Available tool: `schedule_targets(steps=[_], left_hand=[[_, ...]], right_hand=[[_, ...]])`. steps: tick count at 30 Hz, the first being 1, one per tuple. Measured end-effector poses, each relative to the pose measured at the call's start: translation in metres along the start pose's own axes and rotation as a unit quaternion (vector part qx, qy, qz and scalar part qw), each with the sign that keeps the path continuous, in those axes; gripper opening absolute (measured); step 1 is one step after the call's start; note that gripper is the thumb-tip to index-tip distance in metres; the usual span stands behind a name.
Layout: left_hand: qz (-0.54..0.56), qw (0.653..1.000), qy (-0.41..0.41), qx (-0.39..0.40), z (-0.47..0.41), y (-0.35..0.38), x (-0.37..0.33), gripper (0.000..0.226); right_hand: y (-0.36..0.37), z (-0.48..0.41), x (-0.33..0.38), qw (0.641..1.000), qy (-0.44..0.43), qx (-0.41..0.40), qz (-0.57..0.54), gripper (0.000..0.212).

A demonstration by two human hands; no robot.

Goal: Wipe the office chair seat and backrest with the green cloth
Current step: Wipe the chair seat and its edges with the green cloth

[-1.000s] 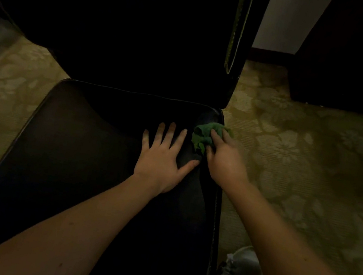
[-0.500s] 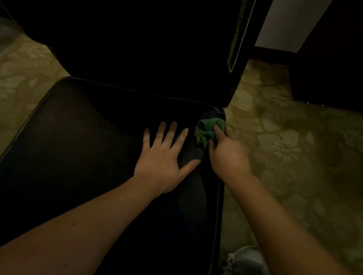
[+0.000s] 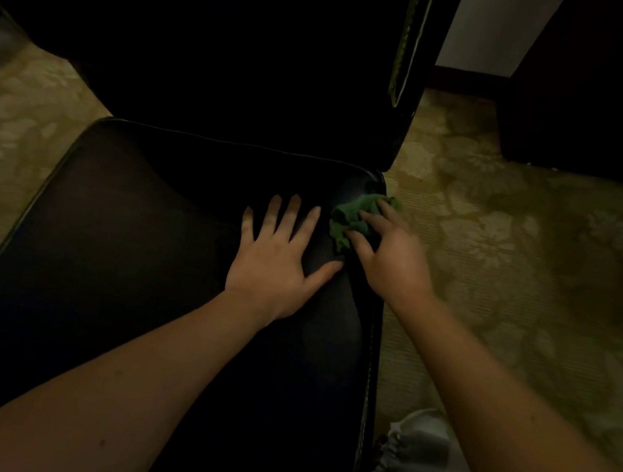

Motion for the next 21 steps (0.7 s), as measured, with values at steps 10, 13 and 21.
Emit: schedule_targets(steps=[10,13,21], left_hand=[[-0.002,1.000,-0.001,0.002,0.000,0.000,0.001,0.089],[-0.002,1.000,0.000,-0.004,0.000,0.000,0.000,0.090],[0.000,1.000,-0.007,-0.003,-0.001,0.000,0.001,0.092]], right_hand=[[0.003,-0.011,0.005,0.999,0.018,0.021,0.018,0.052],[0.006,0.015,0.002,0.999,0.007,0.026,0.038,0.053],[0.004,-0.013,0.006,0.999,-0.009,0.039,0.021,0.049]])
Point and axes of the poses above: each hand's wrist, its own z-axis away from the middle knuckle, its own y-axis out of the palm, x = y × z, the point moved 5 cm from there along -z, towards the middle knuckle
